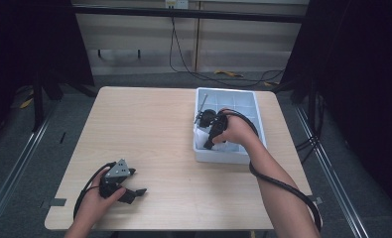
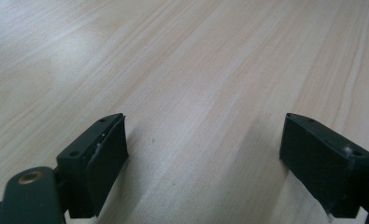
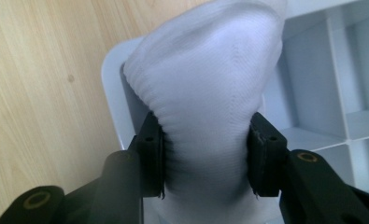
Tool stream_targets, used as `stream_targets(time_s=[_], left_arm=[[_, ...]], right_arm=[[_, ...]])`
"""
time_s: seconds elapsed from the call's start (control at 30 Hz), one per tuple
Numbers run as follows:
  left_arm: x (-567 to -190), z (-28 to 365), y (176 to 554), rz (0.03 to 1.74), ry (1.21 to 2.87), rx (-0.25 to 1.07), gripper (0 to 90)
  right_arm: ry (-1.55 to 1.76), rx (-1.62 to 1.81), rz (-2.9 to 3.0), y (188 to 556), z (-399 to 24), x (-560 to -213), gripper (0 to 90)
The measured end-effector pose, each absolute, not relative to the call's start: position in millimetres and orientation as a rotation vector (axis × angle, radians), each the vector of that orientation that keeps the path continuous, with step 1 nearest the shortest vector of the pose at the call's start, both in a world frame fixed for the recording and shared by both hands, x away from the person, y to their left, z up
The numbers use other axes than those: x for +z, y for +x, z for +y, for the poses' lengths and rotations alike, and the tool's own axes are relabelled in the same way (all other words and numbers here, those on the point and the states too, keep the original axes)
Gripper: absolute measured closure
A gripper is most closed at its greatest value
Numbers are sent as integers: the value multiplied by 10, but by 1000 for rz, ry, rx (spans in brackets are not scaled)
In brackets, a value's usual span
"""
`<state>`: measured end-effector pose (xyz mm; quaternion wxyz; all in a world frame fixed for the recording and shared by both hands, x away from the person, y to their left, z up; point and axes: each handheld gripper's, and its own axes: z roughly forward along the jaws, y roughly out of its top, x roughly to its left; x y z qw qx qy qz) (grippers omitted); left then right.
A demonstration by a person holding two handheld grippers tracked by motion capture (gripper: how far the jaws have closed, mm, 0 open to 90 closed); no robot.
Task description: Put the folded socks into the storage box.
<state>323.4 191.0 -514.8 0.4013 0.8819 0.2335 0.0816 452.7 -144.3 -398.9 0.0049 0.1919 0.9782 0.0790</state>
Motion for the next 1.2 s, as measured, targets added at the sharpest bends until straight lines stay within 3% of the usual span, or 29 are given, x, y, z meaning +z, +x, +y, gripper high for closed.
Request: stream_targets(time_s=[1.2], left_arm=[[-5150, 1909, 3233, 590, 2228, 209, 147]], right_arm=[[535, 120, 3122, 4612, -1311, -4180, 559]])
